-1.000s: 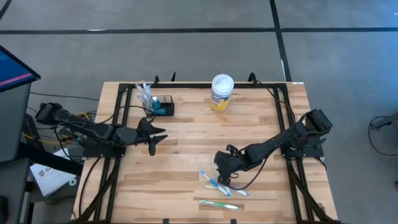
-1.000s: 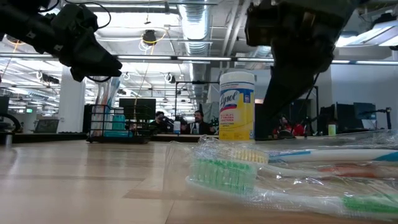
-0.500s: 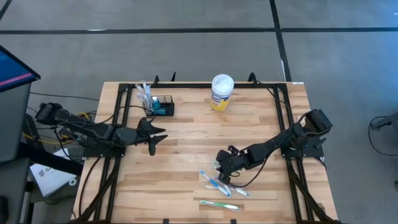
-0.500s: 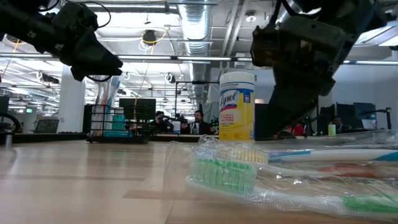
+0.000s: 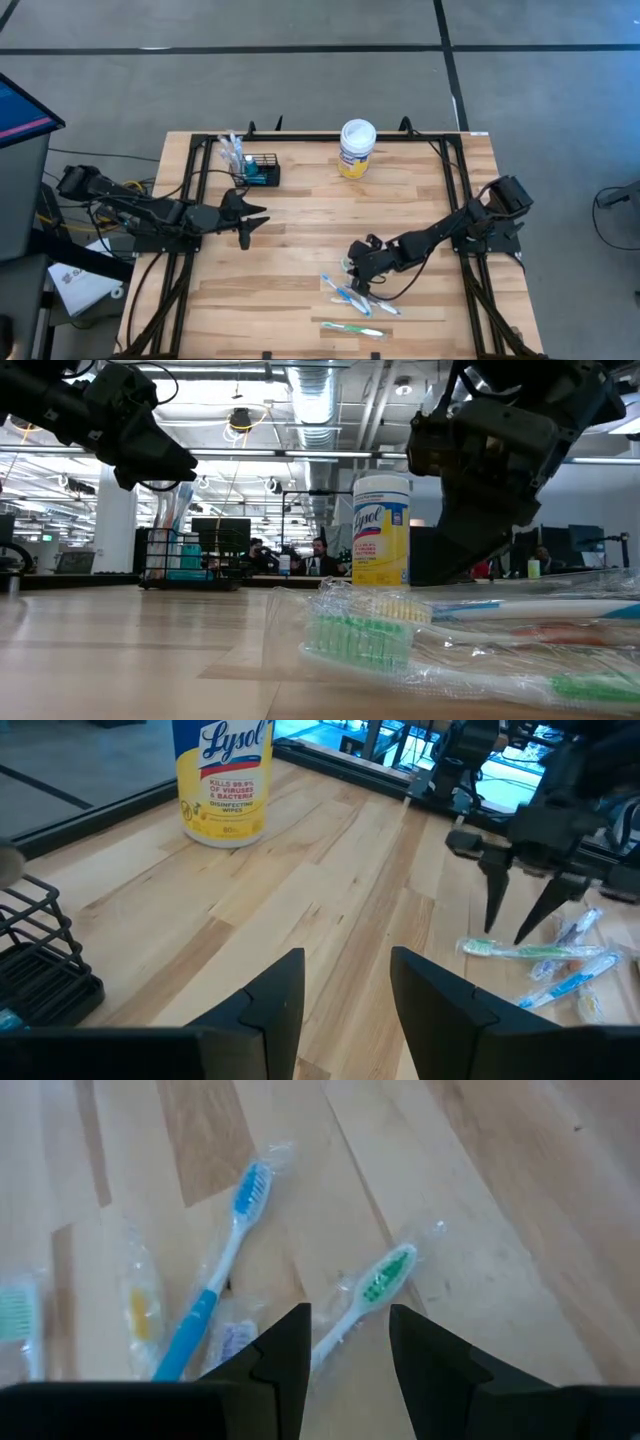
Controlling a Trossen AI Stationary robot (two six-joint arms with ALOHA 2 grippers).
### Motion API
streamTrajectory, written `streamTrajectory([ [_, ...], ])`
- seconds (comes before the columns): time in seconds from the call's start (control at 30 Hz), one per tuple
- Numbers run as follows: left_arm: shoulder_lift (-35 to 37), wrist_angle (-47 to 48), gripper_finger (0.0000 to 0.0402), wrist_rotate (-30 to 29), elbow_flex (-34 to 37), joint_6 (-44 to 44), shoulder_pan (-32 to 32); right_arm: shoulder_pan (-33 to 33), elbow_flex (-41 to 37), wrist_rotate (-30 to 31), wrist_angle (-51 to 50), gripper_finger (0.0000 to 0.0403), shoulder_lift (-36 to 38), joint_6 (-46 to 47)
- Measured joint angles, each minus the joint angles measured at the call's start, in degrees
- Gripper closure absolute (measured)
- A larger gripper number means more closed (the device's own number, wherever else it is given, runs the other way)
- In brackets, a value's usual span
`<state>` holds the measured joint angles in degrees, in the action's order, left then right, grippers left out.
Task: Pick & Place toothbrushing station
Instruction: Put the top green toothbrush into the mesh organizer
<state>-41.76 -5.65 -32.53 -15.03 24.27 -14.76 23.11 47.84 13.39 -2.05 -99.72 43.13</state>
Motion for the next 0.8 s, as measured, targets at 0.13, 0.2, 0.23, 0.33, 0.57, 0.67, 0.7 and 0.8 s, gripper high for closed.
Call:
streamTrajectory([
  [0.13, 0.0, 0.0, 0.0257, 0.0, 0.0, 0.0, 0.0, -0.1, 0.0, -1.5, 1.7, 0.0275, -2.7, 0.0],
  [0.2, 0.0, 0.0, 0.0257, 0.0, 0.0, 0.0, 0.0, -0.4, 0.1, -2.4, 2.5, 0.0275, -3.8, 0.0],
  [0.23, 0.0, 0.0, 0.0257, 0.0, 0.0, 0.0, 0.0, -0.4, 0.1, -2.6, 3.0, 0.0275, -4.2, 0.0],
  [0.33, 0.0, 0.0, 0.0257, 0.0, 0.0, 0.0, 0.0, -0.7, 0.1, -2.6, 3.4, 0.0275, -4.3, -0.2],
  [0.57, 0.0, 0.0, 0.0257, 0.0, 0.0, 0.0, 0.0, -0.8, 0.0, -3.0, 3.6, 0.0333, -4.3, -0.9],
  [0.67, 0.0, 0.0, 0.0256, 0.0, 0.1, 0.0, 0.0, -0.9, 0.0, -3.2, 4.4, 0.0386, -4.4, -1.0],
  [0.7, 0.0, 0.0, 0.0257, 0.0, 0.1, 0.0, 0.0, -0.9, 0.0, -3.3, 4.5, 0.0393, -4.4, -1.1],
  [0.8, 0.0, 0.0, 0.0257, 0.0, 0.1, 0.0, 0.0, -1.2, 0.1, -3.9, 4.5, 0.0389, -4.4, -1.1],
])
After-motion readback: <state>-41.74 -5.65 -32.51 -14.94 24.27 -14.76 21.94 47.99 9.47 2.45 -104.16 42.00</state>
